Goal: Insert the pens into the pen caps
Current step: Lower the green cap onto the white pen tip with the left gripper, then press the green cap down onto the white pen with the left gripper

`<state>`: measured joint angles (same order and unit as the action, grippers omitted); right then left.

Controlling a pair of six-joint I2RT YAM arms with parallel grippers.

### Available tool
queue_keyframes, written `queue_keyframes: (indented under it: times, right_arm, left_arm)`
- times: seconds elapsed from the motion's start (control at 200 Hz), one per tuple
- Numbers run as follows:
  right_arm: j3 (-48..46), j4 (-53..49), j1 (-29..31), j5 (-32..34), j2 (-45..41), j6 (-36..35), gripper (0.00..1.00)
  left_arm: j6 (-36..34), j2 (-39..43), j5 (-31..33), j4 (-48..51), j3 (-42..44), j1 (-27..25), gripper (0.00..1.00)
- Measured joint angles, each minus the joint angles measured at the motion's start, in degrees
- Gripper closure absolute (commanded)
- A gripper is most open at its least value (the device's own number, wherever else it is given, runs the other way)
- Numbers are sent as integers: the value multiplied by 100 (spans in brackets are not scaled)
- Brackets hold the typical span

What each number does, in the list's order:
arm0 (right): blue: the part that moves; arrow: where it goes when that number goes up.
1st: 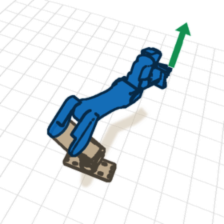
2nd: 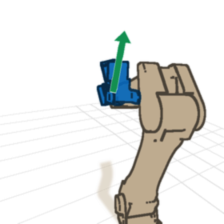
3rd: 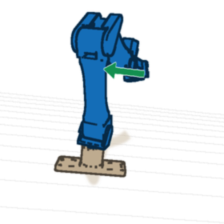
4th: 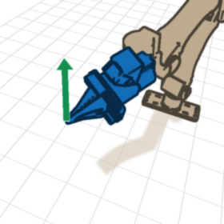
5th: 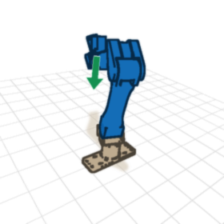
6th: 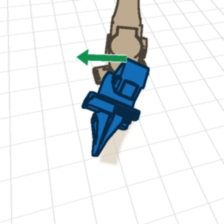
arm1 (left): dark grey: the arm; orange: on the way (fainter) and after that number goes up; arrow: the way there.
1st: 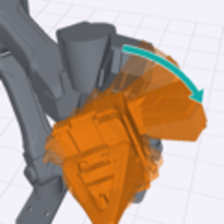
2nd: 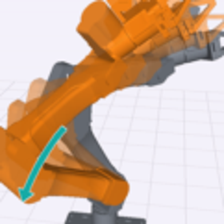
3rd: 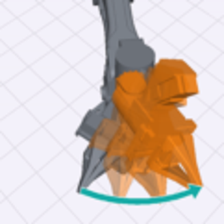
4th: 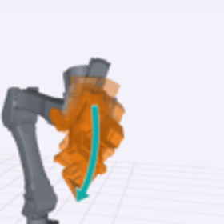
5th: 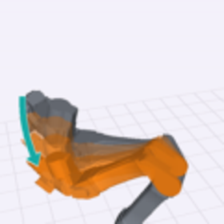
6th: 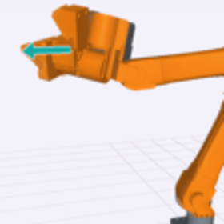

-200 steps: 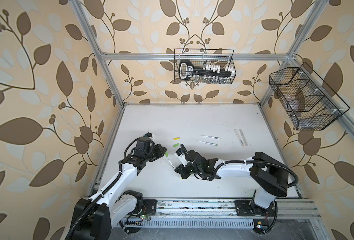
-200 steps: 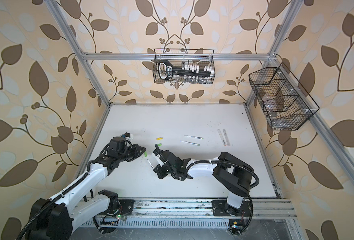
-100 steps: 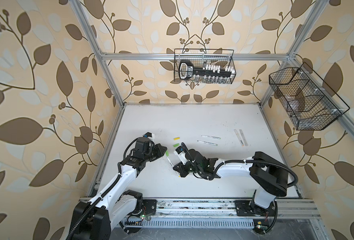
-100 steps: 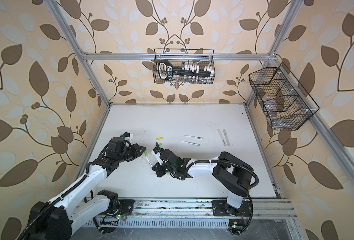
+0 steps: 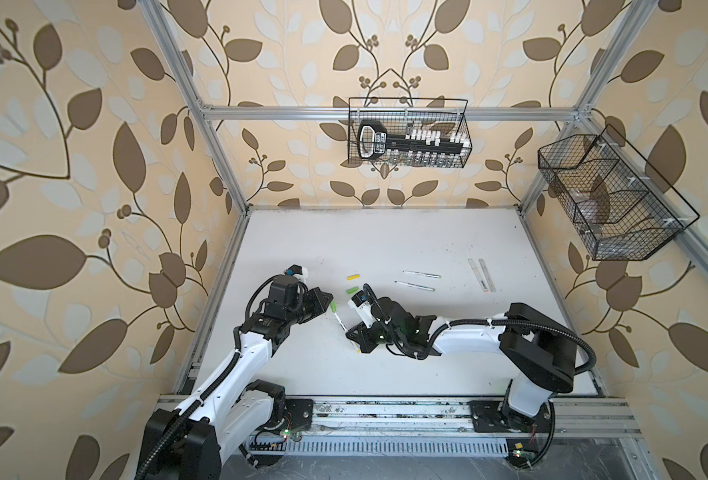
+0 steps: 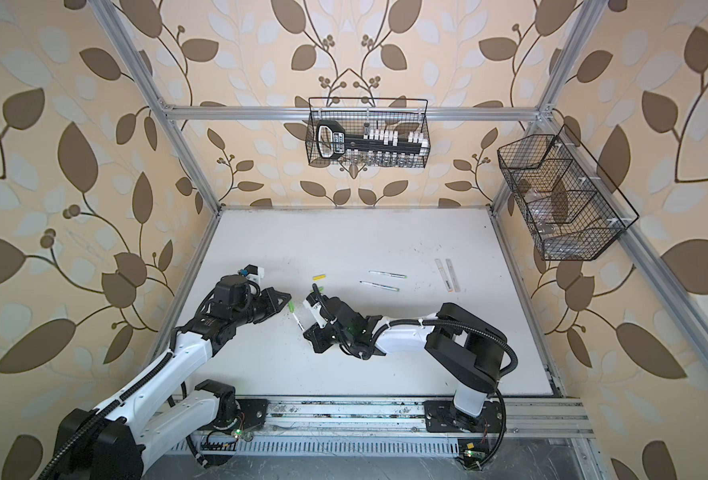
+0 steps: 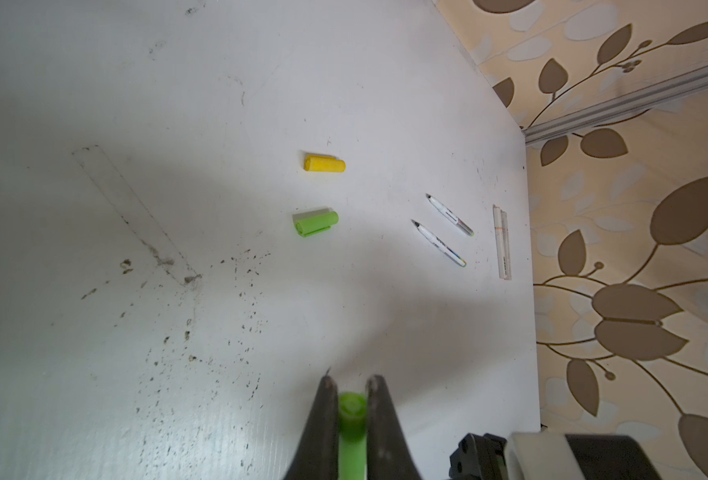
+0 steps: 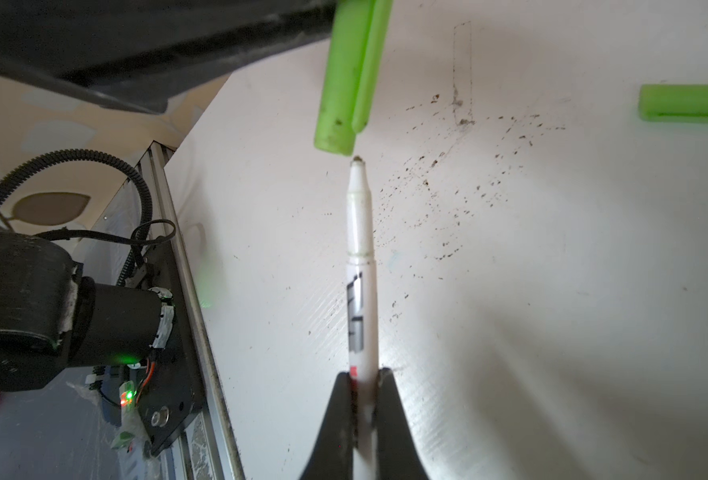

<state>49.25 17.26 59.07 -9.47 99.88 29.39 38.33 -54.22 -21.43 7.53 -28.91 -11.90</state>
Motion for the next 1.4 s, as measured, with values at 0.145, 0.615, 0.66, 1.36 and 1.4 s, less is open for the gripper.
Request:
queue_keyframes:
  times: [0.145, 0.615, 0.66, 1.36, 1.4]
  right_arm:
    - [7, 7, 0, 2, 0, 0, 96]
    - [22, 9, 7, -2, 0, -2, 96]
    - [22, 9, 7, -2, 0, -2, 96]
    - [72, 50, 7, -22, 0, -7, 96]
    - [70, 50, 7, -22, 0, -7, 96]
  left_arm:
    - [0, 0, 61, 11, 20, 0, 89]
    - [7, 0, 98, 4, 20, 2, 88]
    - [9, 0, 96, 0, 20, 35, 88]
    - [90, -39, 63, -70, 20, 114, 88]
    - [92, -44, 57, -70, 20, 114, 88]
